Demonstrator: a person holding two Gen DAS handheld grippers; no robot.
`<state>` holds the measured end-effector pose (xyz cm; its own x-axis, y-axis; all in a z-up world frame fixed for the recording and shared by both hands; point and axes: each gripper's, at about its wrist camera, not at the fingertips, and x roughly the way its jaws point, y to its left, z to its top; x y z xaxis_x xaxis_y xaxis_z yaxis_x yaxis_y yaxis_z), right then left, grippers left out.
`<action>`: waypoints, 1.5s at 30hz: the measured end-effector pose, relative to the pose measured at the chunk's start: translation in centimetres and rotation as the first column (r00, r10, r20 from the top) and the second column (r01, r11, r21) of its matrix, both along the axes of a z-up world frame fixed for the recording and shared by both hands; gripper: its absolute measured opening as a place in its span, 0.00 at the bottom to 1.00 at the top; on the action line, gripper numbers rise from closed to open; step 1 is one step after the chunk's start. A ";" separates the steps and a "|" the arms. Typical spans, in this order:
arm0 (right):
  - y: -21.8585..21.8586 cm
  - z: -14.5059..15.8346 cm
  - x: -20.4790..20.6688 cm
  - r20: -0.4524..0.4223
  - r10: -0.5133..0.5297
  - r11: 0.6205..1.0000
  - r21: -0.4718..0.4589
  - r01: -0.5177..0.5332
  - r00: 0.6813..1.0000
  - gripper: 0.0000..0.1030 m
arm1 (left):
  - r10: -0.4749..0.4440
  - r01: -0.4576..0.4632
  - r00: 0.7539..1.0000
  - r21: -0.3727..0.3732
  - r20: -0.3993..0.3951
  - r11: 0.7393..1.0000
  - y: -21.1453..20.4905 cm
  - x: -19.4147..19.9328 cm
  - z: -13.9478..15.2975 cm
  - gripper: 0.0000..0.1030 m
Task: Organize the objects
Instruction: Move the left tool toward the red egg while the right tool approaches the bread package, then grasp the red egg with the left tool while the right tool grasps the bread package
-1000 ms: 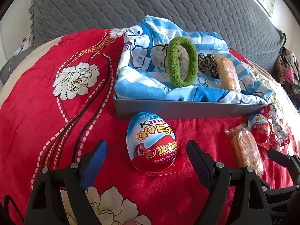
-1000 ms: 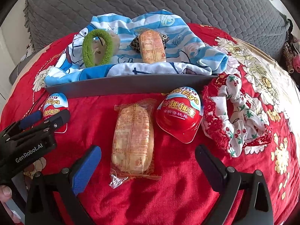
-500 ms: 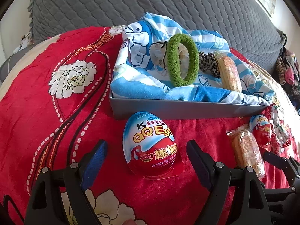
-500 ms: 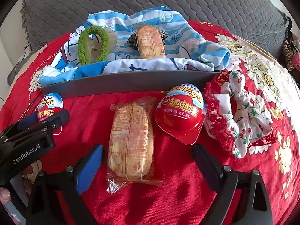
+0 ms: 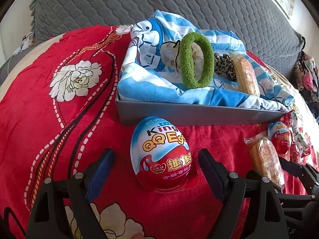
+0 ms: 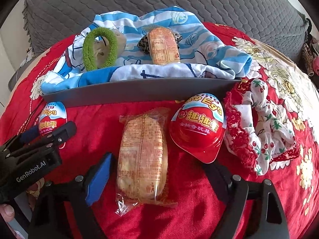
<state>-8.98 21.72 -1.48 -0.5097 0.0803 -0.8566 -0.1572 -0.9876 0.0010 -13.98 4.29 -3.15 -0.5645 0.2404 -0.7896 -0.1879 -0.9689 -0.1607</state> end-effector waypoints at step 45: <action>-0.7 0.1 -0.3 -0.008 0.023 1.000 0.012 -0.023 1.000 0.43 | 0.000 0.000 1.000 0.041 0.003 0.999 -0.9 0.5 0.0 0.54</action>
<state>-9.25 21.05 -1.36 -0.5181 0.0788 -0.8517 -0.1348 -0.9908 -0.0097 -13.47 3.44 -3.14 -0.5619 0.2731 -0.7808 -0.1876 -0.9614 -0.2012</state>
